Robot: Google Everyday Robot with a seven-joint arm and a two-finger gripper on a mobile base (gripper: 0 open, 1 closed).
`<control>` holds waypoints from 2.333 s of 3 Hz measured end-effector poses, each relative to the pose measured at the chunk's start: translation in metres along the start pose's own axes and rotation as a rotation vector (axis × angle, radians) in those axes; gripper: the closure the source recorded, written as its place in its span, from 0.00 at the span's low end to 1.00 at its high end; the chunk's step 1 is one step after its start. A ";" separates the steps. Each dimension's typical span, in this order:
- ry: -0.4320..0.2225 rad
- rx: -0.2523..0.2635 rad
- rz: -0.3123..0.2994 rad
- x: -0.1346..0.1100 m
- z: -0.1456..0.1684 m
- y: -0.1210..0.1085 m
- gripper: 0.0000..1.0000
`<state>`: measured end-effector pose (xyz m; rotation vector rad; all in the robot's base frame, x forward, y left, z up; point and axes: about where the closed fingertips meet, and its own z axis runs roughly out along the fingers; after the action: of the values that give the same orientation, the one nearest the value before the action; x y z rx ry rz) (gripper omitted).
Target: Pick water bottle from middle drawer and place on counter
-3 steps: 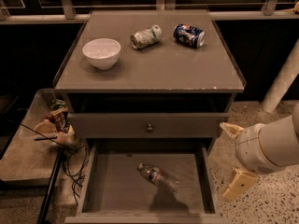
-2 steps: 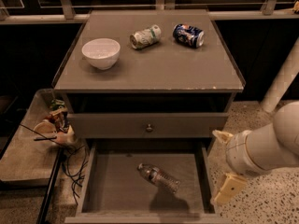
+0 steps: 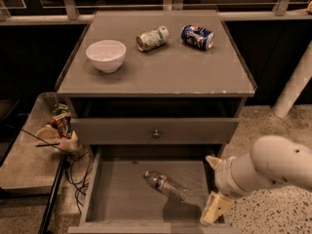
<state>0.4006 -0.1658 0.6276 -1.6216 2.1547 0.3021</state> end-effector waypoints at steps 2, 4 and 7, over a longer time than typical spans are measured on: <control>-0.132 0.012 0.046 0.014 0.072 0.007 0.00; -0.231 0.064 0.096 0.014 0.134 -0.012 0.00; -0.254 0.074 0.137 0.006 0.177 -0.031 0.00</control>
Offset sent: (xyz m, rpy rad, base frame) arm 0.0125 0.0299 -0.1097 0.2261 -0.0880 -0.0693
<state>0.4644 -0.1064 0.4708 -1.3205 2.0589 0.4391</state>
